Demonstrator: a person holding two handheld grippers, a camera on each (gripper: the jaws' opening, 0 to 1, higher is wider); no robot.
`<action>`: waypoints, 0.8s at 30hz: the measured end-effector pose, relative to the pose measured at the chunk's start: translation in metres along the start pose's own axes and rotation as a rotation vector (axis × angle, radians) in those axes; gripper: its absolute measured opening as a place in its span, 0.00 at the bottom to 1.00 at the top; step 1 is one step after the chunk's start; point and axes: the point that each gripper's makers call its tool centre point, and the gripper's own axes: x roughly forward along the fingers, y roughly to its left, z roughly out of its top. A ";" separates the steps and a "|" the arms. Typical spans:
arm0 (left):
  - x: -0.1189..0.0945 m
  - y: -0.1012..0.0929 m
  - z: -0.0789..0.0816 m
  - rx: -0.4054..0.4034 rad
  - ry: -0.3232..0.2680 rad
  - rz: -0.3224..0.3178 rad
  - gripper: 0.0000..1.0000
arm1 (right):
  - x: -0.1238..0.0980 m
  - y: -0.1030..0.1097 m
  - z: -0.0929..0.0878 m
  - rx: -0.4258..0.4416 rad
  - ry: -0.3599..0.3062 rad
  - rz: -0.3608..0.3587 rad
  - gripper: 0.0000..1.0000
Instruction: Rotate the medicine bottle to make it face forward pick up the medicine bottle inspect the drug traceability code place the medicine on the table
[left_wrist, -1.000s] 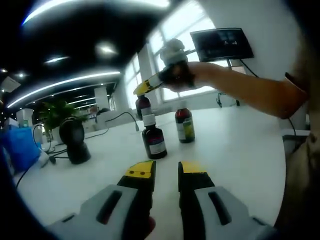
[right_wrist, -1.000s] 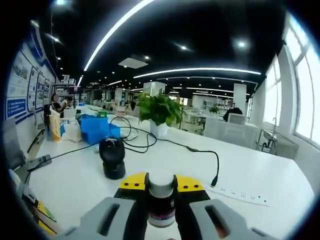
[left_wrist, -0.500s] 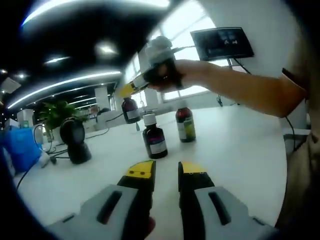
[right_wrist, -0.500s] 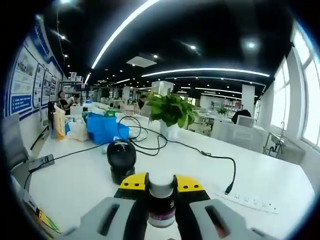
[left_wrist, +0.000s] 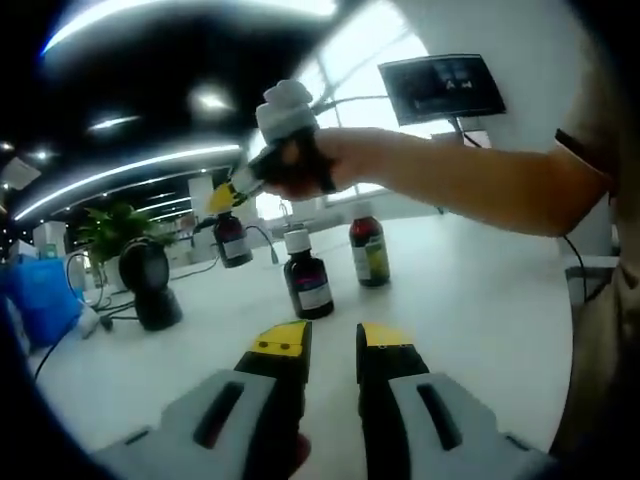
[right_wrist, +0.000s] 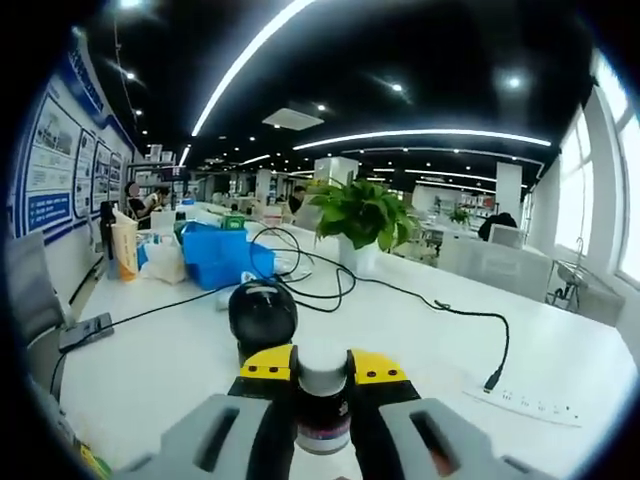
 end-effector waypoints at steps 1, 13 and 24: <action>0.000 0.000 0.000 -0.001 0.000 0.001 0.10 | 0.002 0.002 0.000 -0.001 0.001 0.004 0.15; -0.002 0.000 0.001 -0.005 0.000 0.003 0.10 | 0.023 0.029 -0.001 -0.040 0.026 0.059 0.15; -0.002 0.001 0.001 -0.017 -0.001 0.007 0.10 | 0.035 0.038 0.000 -0.046 0.032 0.081 0.15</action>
